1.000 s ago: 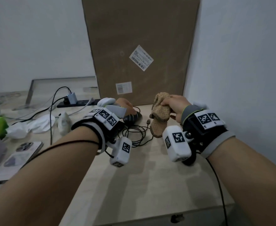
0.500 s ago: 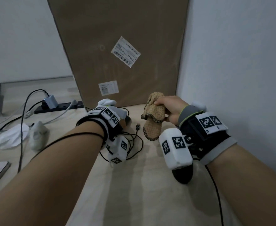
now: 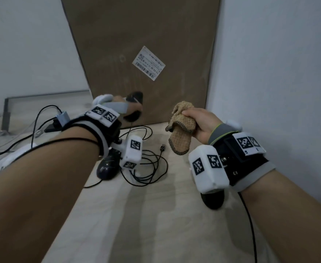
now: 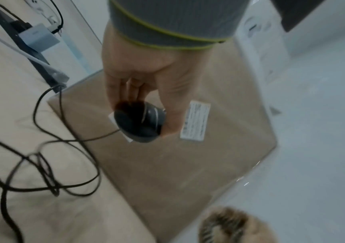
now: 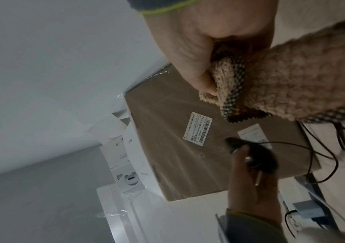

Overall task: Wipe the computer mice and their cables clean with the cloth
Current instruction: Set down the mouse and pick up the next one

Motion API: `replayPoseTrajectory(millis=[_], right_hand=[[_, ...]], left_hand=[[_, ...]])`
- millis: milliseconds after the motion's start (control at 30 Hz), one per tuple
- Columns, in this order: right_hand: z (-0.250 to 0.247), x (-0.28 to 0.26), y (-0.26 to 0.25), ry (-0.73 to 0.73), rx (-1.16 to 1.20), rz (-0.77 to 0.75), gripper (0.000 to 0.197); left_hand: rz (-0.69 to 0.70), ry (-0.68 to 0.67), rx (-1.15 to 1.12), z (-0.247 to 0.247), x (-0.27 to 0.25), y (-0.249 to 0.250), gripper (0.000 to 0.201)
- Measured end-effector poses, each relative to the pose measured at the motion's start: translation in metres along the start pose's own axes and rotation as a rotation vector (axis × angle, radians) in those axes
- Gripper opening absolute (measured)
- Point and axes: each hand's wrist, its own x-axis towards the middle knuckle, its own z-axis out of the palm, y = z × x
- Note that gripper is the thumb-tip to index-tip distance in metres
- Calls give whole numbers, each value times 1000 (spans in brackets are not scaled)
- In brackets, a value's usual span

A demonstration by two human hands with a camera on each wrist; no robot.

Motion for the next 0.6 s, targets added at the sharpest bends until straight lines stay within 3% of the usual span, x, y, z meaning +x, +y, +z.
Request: replayPoseTrajectory(millis=[100, 233, 433, 600], right_hand=[[9, -12, -3, 14, 79, -72, 33], [23, -30, 3, -65, 102, -86, 11], [38, -49, 34, -146, 50, -41, 22], [44, -52, 65, -166, 65, -51, 17]], left_hand=[[10, 105, -287, -29, -27, 14, 59], [-13, -56, -780, -22, -70, -18, 28], [-127, -211, -1003, 16, -110, -83, 21], [-102, -274, -1102, 39, -132, -105, 16]])
